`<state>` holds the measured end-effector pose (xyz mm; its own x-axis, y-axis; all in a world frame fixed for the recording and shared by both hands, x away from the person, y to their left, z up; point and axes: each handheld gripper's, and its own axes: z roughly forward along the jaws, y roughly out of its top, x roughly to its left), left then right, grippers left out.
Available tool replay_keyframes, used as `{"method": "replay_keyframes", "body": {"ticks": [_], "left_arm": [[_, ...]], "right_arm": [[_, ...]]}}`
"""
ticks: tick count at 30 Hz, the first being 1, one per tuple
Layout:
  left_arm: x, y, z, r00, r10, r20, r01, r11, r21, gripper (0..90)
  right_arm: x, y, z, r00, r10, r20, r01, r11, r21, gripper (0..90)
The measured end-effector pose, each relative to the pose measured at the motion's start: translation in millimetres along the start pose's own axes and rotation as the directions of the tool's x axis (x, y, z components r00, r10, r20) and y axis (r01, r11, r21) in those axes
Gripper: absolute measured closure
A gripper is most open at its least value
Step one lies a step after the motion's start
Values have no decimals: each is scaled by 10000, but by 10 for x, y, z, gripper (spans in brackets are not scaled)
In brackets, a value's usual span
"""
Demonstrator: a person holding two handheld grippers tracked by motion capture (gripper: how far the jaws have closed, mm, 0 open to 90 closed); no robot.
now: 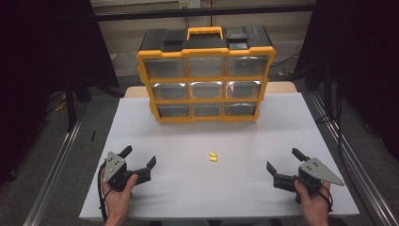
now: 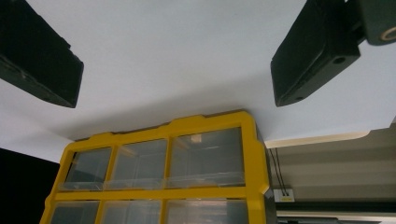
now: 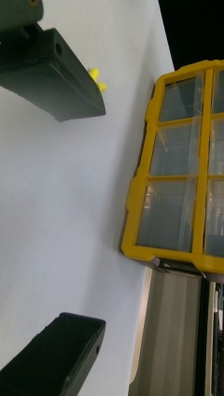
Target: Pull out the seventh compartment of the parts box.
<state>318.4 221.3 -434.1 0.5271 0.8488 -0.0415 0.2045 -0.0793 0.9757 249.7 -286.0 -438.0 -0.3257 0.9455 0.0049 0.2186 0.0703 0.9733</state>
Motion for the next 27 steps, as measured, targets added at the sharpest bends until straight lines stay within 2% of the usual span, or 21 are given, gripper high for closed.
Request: {"method": "replay_keyframes", "body": {"ticks": [11, 21, 27], "left_arm": [[-32, 90, 250, 9999, -61, 136, 63, 9998, -164, 32], [15, 180, 443, 9977, 677, -9, -677, 9973, -300, 35], [53, 201, 559, 9967, 807, -83, -809, 9964, -248, 35]], "right_arm": [[5, -3, -2, 9997, 202, -142, -204, 9998, -78, 1], [15, -4, -5, 9992, 214, -340, -215, 9998, -42, 3], [12, -4, 1, 9993, 246, -283, -247, 9997, -43, 3]]}}
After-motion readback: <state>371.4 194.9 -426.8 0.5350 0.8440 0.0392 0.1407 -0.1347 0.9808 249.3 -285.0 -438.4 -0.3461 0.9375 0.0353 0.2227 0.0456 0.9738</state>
